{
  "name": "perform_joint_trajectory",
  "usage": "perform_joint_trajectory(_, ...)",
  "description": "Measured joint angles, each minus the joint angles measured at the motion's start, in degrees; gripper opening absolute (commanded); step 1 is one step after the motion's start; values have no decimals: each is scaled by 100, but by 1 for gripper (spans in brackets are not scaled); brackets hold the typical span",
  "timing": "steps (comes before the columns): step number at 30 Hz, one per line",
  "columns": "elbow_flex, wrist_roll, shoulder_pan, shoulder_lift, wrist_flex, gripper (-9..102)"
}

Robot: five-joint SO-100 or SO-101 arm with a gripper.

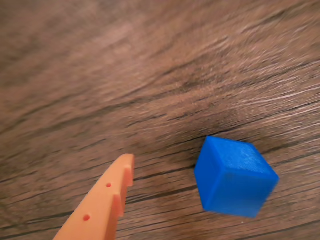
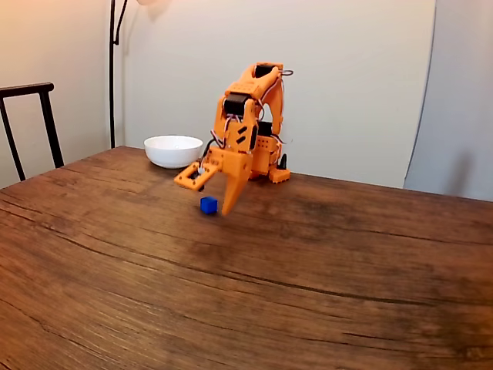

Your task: Grasp the cube and drop it in the bowl

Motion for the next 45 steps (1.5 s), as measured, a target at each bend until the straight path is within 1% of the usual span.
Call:
perform_joint_trajectory(6, 0, 18, 141, -88, -9, 56)
perform_joint_trajectory(11, 0, 185, 264, -97, 0, 45)
perform_joint_trajectory(13, 0, 185, 272, -105, 0, 43)
perform_joint_trajectory(21, 97, 185, 299, -123, -18, 42)
perform_joint_trajectory(24, 105, 185, 290, -123, -18, 41)
perform_joint_trajectory(31, 220, 185, 299, -105, -35, 28)
perform_joint_trajectory(41, 229, 202, 352, -88, -18, 19)
perform_joint_trajectory(45, 229, 202, 352, -88, -18, 14)
